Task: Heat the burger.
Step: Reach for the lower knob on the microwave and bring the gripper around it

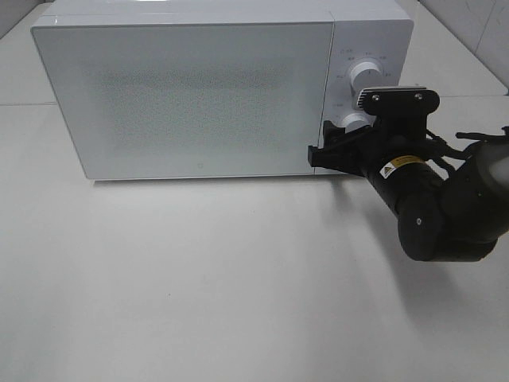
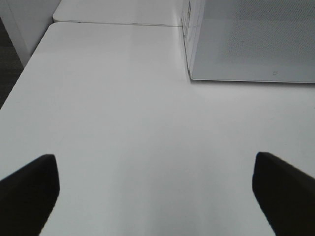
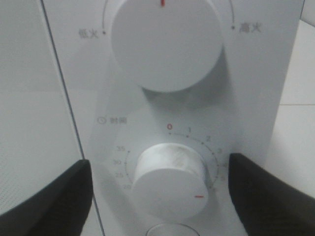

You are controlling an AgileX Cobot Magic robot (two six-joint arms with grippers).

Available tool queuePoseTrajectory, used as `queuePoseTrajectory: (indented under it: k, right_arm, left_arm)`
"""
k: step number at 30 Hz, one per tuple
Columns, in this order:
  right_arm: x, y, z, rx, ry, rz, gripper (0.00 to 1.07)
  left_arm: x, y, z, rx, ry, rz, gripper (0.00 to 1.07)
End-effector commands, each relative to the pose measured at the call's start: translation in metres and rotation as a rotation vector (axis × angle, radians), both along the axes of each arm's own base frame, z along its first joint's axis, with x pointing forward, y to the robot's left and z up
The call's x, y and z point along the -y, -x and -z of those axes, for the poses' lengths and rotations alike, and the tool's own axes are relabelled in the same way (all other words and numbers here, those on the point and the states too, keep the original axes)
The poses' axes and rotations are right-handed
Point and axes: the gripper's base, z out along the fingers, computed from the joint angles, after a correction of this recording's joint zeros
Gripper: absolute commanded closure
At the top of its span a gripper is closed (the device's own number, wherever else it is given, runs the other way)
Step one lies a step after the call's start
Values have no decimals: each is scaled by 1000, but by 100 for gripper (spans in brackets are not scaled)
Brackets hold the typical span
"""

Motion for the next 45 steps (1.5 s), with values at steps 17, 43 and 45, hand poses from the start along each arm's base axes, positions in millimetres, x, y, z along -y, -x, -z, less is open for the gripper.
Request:
queuePoseTrajectory:
  k: [17, 43, 45]
  right_arm:
    - [-3, -8, -13, 104, -47, 13, 39]
    - [-3, -9, -13, 107, -75, 17, 91]
    - [-3, -9, -13, 105, -87, 18, 90]
  left_arm:
    - [0, 3, 0, 15, 1, -1, 6]
    - [0, 3, 0, 15, 1, -1, 6]
    - [0, 3, 0, 15, 1, -1, 6]
